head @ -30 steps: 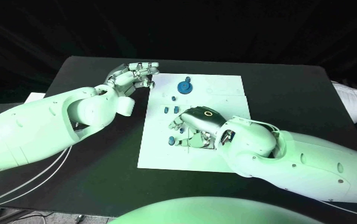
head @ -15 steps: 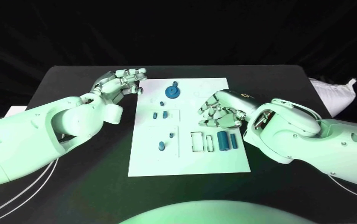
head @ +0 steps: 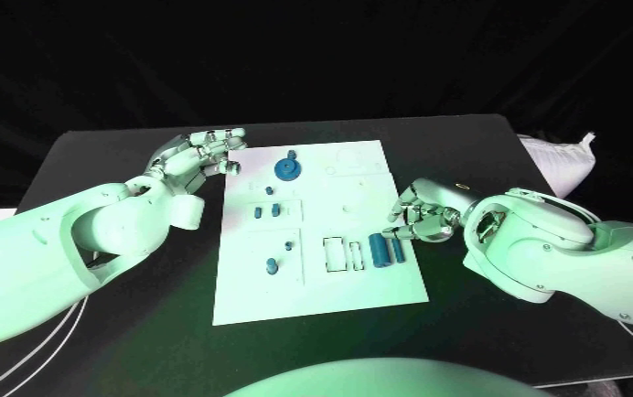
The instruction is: Assemble the parts on the task board
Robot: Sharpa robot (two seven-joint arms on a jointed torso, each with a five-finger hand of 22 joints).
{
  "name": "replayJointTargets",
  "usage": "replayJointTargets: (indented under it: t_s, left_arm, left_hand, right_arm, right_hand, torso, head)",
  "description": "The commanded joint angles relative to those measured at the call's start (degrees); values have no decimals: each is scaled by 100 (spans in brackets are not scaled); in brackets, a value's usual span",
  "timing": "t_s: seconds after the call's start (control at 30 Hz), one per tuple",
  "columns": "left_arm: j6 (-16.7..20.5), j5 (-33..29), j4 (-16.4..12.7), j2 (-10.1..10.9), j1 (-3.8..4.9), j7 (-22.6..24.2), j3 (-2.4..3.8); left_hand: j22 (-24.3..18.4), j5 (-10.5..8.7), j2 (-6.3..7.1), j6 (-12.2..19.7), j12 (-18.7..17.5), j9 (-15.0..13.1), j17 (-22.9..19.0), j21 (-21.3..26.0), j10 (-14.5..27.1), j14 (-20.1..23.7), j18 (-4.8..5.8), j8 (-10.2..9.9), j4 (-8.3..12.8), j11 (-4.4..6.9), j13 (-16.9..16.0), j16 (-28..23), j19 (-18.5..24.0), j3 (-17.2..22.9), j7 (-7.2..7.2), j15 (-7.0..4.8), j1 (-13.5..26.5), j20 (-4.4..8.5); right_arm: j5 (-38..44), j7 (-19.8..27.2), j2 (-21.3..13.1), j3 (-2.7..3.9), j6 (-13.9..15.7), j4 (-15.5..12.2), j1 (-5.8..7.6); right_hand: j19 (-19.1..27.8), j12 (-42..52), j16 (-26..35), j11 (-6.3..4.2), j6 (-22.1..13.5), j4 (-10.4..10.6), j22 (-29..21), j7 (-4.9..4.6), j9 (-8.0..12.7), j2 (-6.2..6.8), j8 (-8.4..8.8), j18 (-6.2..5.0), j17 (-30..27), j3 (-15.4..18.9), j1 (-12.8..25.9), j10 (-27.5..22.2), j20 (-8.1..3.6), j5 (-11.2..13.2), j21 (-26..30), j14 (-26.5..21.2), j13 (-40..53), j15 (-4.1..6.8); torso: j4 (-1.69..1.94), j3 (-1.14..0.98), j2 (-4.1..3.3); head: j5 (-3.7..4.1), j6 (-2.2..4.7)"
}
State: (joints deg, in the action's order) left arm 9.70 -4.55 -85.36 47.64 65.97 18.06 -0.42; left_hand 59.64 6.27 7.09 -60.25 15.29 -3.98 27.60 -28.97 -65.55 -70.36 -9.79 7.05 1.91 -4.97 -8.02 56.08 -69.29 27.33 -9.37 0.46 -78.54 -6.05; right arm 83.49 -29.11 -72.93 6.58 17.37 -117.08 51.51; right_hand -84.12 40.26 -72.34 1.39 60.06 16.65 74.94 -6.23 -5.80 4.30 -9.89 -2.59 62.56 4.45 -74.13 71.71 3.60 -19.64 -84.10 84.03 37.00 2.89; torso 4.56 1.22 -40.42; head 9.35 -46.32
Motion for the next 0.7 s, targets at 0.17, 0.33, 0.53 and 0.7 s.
replayJointTargets:
  t_s: [0.17,0.33,0.53,0.7]
  left_arm:
    - [-105,24,11,-8,-26,31,0]
    - [-99,24,29,-2,-30,36,0]
    - [-104,24,30,4,-32,34,0]
    - [-103,24,26,11,-32,30,0]
  left_hand:
    - [-9,22,-47,35,21,8,-10,41,43,38,-62,25,3,-9,-8,-36,45,-47,-15,-15,6,0]
    - [-10,22,-47,35,22,8,-10,42,43,38,-62,25,3,-9,-8,-36,45,-48,-15,-15,7,0]
    - [-10,22,-47,35,22,8,-10,42,43,38,-62,25,3,-9,-8,-36,45,-48,-15,-15,7,0]
    - [-10,22,-47,35,22,8,-10,42,43,38,-62,25,3,-9,-8,-36,45,-48,-15,-15,7,0]
  right_arm:
    - [218,-395,52,-24,-316,-16,-75]
    - [345,-407,133,-30,-336,-9,-107]
    - [468,-414,248,-32,-423,12,-163]
    - [543,-420,337,-32,-496,49,-226]
  right_hand:
    - [-138,202,-64,-7,-46,1,803,13,-25,-88,-66,64,32,122,55,-24,-31,-36,-57,246,323,2]
    - [-157,453,-137,-13,-50,-2,836,21,-45,-125,-115,72,101,202,56,37,-32,-134,-81,254,675,7]
    - [-179,677,-212,-18,-46,2,874,27,-63,-156,-157,82,184,270,73,102,-33,-173,-110,265,974,9]
    - [-187,731,-237,-20,-42,3,887,31,-71,-170,-173,86,210,296,83,116,-34,-173,-120,268,1054,10]
  torso:
    - [-10,9,13]
    - [-13,6,6]
    - [-23,9,7]
    - [-30,10,4]
  head:
    - [19,-19]
    - [-14,-33]
    - [-27,-61]
    - [-47,-80]
